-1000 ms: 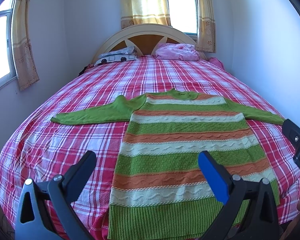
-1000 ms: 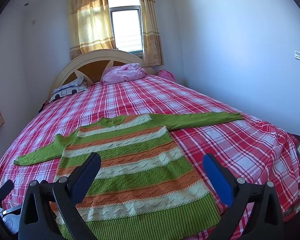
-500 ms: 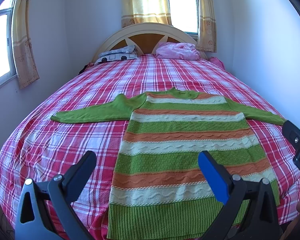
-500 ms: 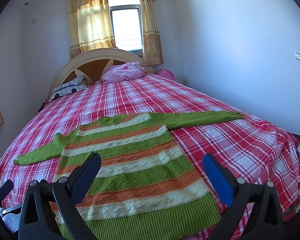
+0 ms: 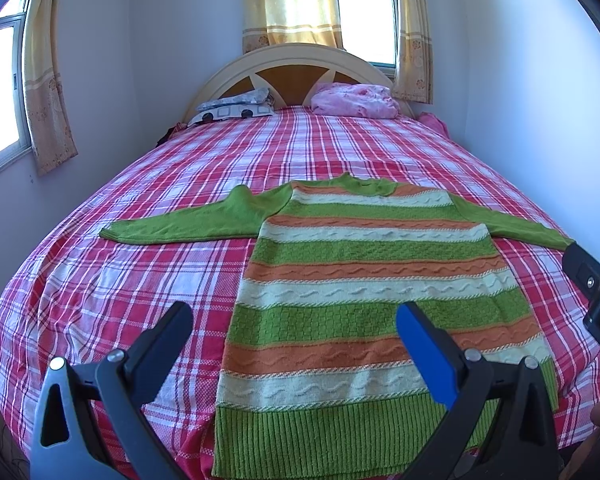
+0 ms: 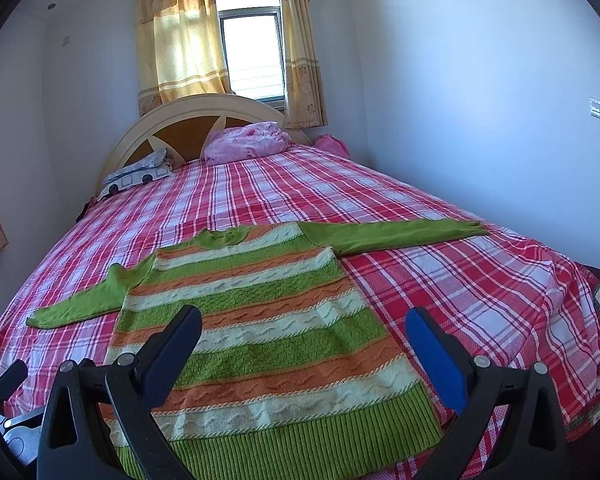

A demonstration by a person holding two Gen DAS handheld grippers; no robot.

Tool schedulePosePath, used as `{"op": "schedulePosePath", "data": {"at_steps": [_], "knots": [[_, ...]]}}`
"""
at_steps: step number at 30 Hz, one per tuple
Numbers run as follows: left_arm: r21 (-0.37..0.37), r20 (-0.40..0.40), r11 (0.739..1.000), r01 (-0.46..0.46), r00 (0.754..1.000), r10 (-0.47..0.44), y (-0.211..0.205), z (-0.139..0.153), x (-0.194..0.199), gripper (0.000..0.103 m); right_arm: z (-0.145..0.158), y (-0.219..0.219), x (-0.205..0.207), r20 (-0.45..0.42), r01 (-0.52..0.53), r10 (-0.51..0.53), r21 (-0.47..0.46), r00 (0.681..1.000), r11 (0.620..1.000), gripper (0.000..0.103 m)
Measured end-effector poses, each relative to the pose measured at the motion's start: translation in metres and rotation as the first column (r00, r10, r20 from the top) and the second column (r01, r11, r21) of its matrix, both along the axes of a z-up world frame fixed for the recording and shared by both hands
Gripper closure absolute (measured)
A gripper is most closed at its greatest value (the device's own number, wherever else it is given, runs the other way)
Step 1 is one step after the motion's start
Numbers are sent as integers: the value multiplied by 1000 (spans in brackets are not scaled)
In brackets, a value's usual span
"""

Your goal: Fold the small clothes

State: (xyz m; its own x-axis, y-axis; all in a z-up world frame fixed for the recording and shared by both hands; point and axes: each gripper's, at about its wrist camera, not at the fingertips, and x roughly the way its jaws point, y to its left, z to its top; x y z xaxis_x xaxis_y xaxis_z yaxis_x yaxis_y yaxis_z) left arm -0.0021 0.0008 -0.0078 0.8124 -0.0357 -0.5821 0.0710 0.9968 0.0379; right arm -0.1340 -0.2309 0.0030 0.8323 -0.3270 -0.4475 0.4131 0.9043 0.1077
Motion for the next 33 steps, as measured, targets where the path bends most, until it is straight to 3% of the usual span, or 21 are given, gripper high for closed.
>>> {"op": "schedulePosePath", "data": {"at_steps": [33], "knots": [[-1,-81,1000,17,997,-17,-6,-25,34,0,-29,-16,26,-96,26,-26,0,995,1000,1]]}}
